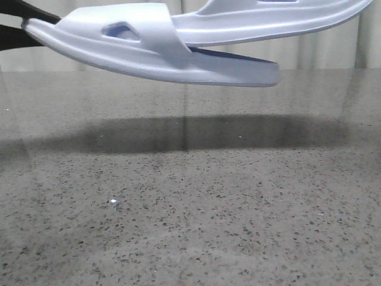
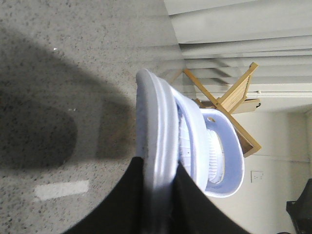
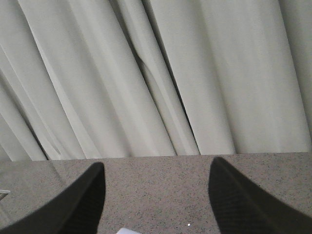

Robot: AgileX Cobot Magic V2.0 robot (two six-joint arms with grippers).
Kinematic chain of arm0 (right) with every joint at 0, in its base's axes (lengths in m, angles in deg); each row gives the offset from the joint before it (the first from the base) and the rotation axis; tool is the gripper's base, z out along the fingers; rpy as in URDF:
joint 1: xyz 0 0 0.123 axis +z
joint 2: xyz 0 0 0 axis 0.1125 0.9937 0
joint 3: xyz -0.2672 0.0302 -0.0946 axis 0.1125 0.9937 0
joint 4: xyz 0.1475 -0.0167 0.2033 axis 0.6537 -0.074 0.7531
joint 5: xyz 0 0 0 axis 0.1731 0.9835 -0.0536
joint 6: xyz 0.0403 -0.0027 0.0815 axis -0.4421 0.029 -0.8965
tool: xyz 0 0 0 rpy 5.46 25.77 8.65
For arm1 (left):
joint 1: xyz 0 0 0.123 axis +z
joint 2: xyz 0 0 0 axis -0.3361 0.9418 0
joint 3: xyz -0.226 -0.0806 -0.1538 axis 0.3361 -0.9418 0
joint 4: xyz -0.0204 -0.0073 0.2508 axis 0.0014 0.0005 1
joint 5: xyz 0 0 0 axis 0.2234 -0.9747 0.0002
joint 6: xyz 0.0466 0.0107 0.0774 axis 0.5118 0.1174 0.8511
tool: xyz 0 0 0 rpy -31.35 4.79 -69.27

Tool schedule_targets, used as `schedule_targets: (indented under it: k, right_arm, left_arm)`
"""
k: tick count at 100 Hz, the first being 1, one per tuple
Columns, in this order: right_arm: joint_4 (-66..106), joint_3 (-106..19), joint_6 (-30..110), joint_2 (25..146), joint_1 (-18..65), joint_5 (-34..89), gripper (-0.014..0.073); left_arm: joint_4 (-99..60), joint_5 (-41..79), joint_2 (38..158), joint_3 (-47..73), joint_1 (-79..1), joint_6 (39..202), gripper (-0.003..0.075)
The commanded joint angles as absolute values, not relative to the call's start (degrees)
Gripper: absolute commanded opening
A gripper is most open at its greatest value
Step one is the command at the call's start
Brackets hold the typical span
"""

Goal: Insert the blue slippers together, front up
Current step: 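Open the right gripper and lower the nested slippers with the left gripper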

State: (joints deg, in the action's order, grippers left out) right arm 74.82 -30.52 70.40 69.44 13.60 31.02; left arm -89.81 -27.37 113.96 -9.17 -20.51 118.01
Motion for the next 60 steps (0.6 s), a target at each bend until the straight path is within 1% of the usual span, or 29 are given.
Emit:
schedule_targets:
  k: [1,24,60]
  right_arm:
    - [75.33,-32.1,71.6,69.17,13.26,28.97,0.0397]
    - [75.33,-32.1,71.6,69.17,13.26,29.39,0.0397]
    - [75.33,-32.1,71.6,69.17,13.26,29.68,0.0397]
  left_arm:
    - [-93.9,-31.78,114.56,-8.56,-20.71,118.95,0.0027]
    - [-96.06,-35.19,119.37,-9.1,-20.71,122.99,0.0027]
    - [-95.93,-34.54,123.73,-9.1,-20.71,125.9,0.0027]
